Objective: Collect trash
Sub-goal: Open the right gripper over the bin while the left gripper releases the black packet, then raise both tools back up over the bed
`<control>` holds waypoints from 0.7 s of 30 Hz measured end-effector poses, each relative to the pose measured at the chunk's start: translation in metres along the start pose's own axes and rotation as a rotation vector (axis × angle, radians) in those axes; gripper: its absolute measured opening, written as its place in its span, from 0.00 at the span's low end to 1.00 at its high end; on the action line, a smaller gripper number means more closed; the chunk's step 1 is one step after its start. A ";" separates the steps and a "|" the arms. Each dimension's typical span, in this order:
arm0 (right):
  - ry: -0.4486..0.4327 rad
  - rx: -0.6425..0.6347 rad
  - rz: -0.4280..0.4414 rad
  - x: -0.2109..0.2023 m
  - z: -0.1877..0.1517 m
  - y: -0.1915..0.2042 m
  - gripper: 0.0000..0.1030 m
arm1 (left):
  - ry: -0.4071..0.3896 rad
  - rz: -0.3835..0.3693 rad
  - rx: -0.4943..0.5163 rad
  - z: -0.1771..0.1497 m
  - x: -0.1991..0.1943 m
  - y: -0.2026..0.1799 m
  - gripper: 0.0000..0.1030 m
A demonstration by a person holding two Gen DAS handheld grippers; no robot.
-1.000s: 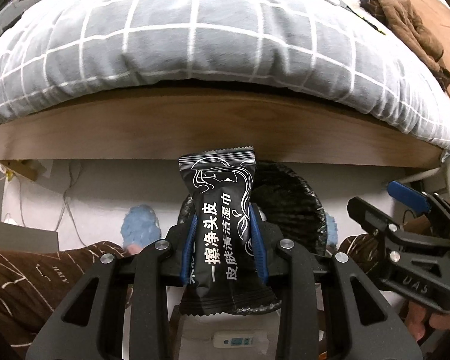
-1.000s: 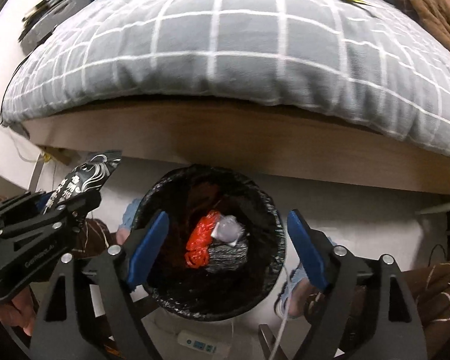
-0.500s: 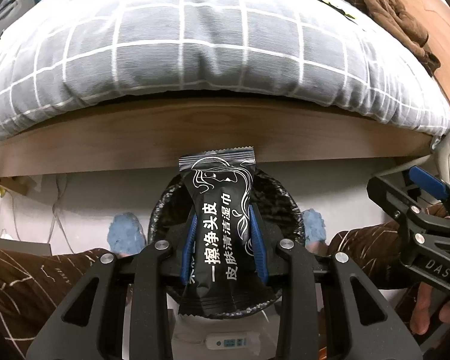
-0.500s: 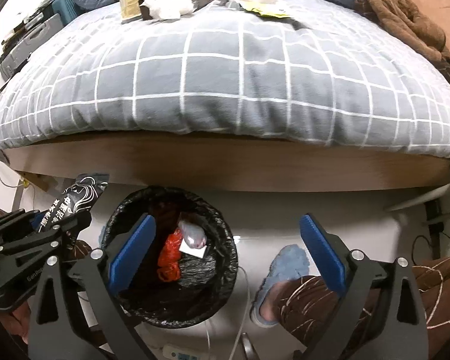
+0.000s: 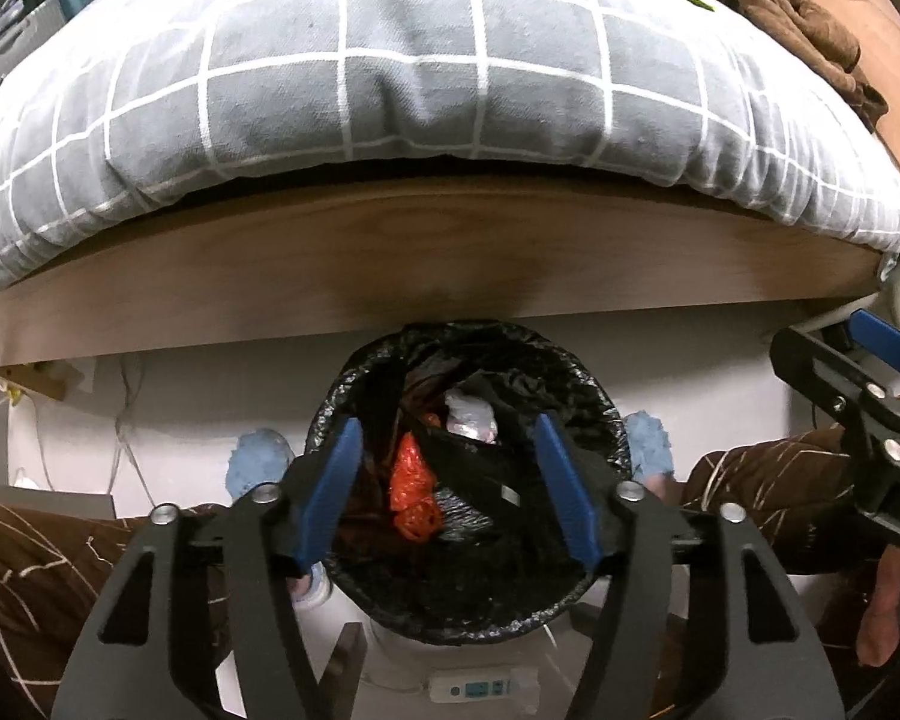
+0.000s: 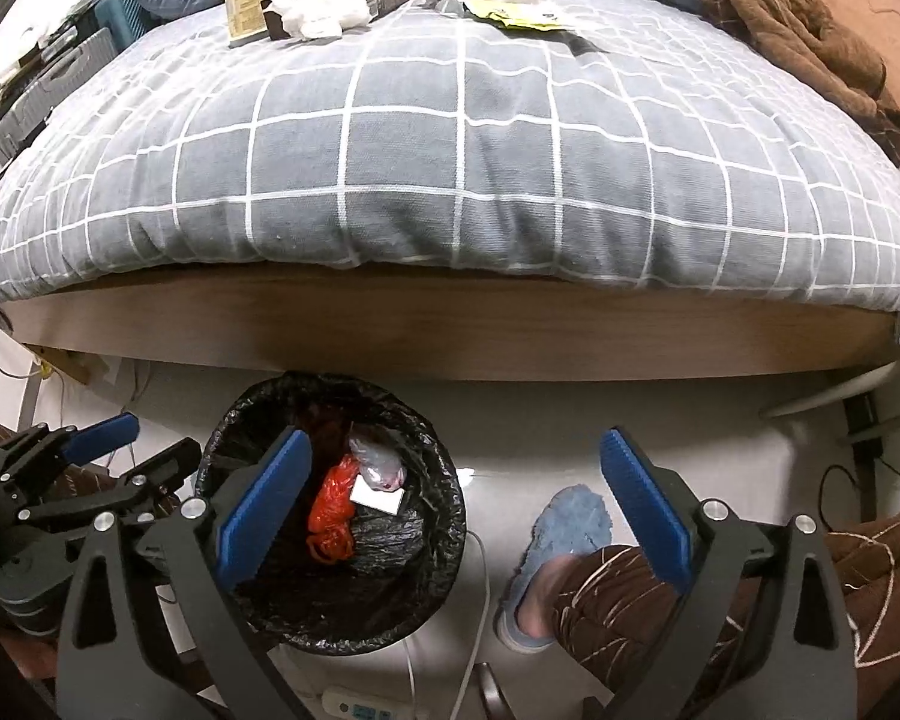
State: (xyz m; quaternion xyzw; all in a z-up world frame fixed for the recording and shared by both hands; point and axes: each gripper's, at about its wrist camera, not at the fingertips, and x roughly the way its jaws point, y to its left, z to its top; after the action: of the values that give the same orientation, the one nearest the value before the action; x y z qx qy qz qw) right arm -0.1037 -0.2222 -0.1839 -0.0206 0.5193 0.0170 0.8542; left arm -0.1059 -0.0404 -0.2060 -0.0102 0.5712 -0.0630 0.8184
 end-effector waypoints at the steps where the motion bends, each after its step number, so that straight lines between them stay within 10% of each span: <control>1: 0.000 -0.001 -0.001 0.001 0.000 0.000 0.91 | -0.002 0.001 0.000 0.000 0.001 0.001 0.66; 10: -0.018 0.009 0.002 -0.002 0.003 0.000 0.91 | -0.056 0.048 0.008 0.007 -0.009 0.003 0.94; 21: -0.134 0.005 -0.030 -0.029 0.024 0.000 0.93 | -0.171 0.056 -0.012 0.032 -0.047 0.007 0.94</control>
State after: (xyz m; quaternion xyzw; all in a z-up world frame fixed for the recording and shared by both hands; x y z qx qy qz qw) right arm -0.0957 -0.2216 -0.1465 -0.0250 0.4605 0.0039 0.8873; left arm -0.0913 -0.0303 -0.1516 -0.0047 0.4997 -0.0356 0.8655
